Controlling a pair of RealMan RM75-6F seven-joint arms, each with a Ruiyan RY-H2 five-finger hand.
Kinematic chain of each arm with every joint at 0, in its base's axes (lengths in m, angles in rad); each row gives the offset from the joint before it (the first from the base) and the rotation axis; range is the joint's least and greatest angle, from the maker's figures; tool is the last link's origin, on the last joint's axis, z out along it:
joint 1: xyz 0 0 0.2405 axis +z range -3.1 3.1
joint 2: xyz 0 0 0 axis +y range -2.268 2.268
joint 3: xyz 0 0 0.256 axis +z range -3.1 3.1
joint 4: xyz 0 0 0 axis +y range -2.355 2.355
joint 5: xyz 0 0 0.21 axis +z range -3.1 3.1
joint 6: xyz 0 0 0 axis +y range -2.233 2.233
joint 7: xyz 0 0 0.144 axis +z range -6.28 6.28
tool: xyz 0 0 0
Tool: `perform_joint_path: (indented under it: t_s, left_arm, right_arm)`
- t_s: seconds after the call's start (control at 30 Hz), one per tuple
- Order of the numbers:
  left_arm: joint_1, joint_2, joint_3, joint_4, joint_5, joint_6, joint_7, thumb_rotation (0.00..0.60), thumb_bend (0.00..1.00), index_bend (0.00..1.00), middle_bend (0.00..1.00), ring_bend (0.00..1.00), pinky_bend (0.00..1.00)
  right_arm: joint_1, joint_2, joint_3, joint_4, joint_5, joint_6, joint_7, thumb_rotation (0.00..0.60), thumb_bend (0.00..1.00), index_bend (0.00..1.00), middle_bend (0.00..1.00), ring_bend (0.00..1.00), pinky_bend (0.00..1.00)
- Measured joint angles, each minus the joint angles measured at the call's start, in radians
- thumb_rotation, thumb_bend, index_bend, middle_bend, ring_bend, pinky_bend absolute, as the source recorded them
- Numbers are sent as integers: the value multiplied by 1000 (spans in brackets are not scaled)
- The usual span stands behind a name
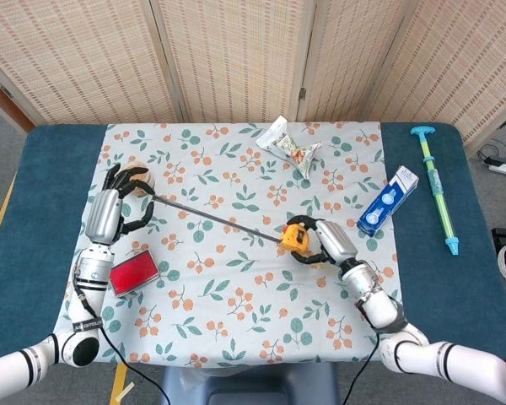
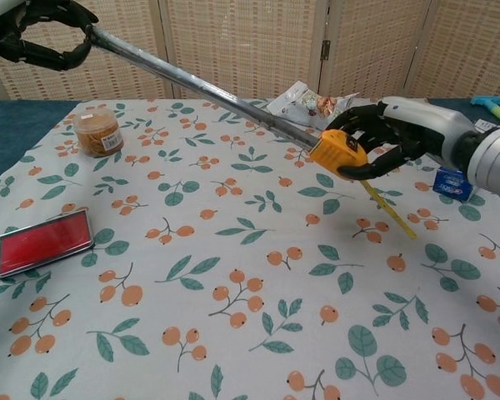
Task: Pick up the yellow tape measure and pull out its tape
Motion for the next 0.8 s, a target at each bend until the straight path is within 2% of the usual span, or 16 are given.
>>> perform_joint_path:
  t_s: [0.23, 0.6, 0.8]
  left_arm:
    - [16, 35, -26, 43, -36, -39, -94, 600, 1000, 495, 262, 197, 0]
    - [23, 54, -49, 109, -84, -92, -164, 600, 1000, 494, 262, 199, 0]
    - [17, 51, -56, 130, -94, -114, -185, 600, 1000, 493, 262, 199, 0]
  right_arm:
    - [-62, 67, -47, -16, -42, 35, 31, 600, 466, 573, 505, 446, 241]
    - [-147, 141, -111, -7, -103, 94, 91, 600, 466, 573, 509, 446, 241]
    - [-180, 163, -127, 5, -124, 122, 128, 600, 466, 573, 511, 447, 241]
